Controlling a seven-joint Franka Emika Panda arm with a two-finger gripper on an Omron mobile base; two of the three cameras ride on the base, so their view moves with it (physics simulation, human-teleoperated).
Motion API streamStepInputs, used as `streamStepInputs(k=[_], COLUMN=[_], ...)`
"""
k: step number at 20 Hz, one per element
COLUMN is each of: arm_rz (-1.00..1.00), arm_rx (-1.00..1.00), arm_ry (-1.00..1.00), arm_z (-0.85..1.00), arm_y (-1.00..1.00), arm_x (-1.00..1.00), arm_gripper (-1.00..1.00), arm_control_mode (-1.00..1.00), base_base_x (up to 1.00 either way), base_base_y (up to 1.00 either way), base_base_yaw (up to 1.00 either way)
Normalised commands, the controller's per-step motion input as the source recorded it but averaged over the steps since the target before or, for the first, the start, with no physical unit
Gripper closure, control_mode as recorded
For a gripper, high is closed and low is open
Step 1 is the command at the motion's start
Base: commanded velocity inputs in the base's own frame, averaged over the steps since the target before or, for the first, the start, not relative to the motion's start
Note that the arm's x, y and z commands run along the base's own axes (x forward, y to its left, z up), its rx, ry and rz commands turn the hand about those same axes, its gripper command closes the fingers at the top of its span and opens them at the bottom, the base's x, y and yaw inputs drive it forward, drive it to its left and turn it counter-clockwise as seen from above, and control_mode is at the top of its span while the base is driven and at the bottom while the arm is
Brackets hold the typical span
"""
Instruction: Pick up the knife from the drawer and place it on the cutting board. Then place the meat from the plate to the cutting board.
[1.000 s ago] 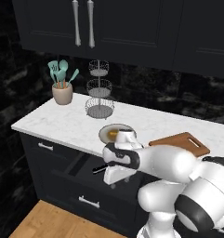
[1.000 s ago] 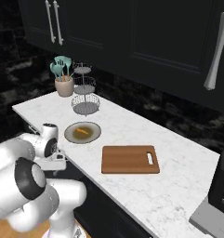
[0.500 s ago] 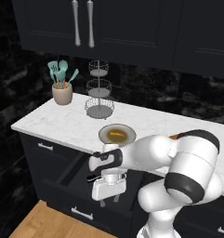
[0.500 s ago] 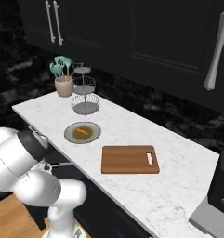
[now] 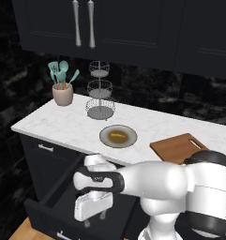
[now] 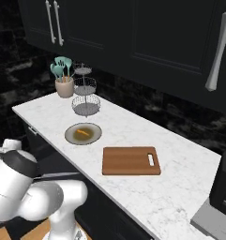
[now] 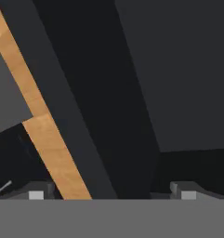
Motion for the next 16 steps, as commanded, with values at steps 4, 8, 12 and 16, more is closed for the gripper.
streamStepInputs(k=[4, 8, 12, 16], arm_rz=[0.21, 0.22, 0.29, 0.13], arm_rx=[0.00, -0.07, -0.13, -0.15], arm_ry=[-0.24, -0.15, -0.07, 0.00], arm_z=[0.93, 0.22, -0.10, -0.47], arm_y=[0.00, 0.05, 0.06, 0.48], arm_x=[0.92, 1.00, 0.97, 0.90], arm_gripper=[-1.00, -1.00, -1.00, -1.00], arm_control_mode=[-1.00, -1.00, -1.00, -1.00], base_base_x=[0.00, 0.00, 0.00, 0.00], base_base_y=[0.00, 0.00, 0.00, 0.00], base_base_yaw=[0.00, 0.00, 0.00, 0.00])
